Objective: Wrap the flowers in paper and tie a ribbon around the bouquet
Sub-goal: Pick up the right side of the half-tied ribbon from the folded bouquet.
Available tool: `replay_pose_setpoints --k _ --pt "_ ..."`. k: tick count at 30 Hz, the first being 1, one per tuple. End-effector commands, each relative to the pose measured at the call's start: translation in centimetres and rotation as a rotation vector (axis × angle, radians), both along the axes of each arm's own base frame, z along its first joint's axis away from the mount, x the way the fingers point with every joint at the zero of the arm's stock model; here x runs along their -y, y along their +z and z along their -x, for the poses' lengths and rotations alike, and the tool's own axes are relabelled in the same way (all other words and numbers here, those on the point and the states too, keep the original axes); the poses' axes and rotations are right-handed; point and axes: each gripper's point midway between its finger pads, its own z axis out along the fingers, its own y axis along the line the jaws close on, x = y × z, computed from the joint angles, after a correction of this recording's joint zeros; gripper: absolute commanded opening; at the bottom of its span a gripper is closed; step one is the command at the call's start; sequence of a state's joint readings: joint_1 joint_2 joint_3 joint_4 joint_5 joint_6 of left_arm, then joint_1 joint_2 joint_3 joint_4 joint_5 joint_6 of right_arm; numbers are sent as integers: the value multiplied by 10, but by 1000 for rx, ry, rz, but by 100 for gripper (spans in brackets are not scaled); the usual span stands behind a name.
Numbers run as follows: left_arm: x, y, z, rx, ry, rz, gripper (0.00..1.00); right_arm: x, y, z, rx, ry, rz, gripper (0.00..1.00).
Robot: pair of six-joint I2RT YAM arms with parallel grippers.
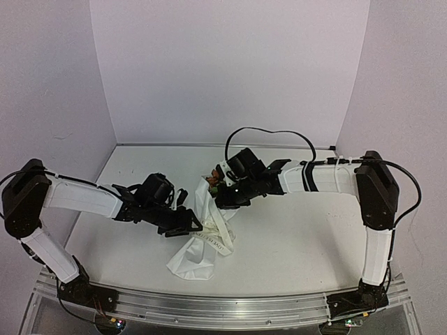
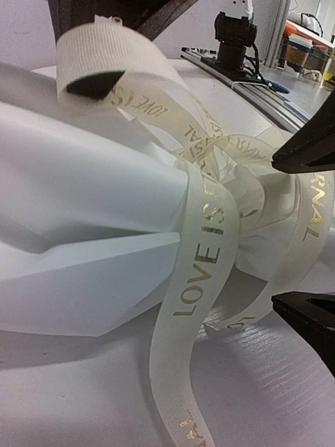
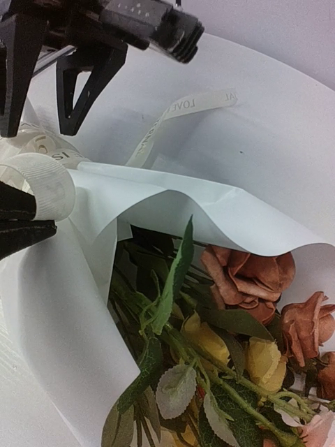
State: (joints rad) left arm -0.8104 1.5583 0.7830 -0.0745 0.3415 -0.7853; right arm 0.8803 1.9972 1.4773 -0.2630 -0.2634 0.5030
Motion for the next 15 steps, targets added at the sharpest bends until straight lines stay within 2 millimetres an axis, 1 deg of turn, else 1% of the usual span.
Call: replay_pose_setpoints --k 1,4,10,13,15 --pt "14 7 -4 1 -28 63 58 -3 20 -2 27 -5 -37 0" --pt "12 7 0 -6 -36 66 50 -3 20 -2 29 -6 -36 0" --pt "7 22 5 26 -50 79 40 -2 18 -2 28 -7 -32 0" --pt "5 27 7 37 -61 79 32 -3 18 -2 27 -7 -30 0" --pt "5 29 9 39 -74 82 22 -3 18 -2 28 -7 -32 0"
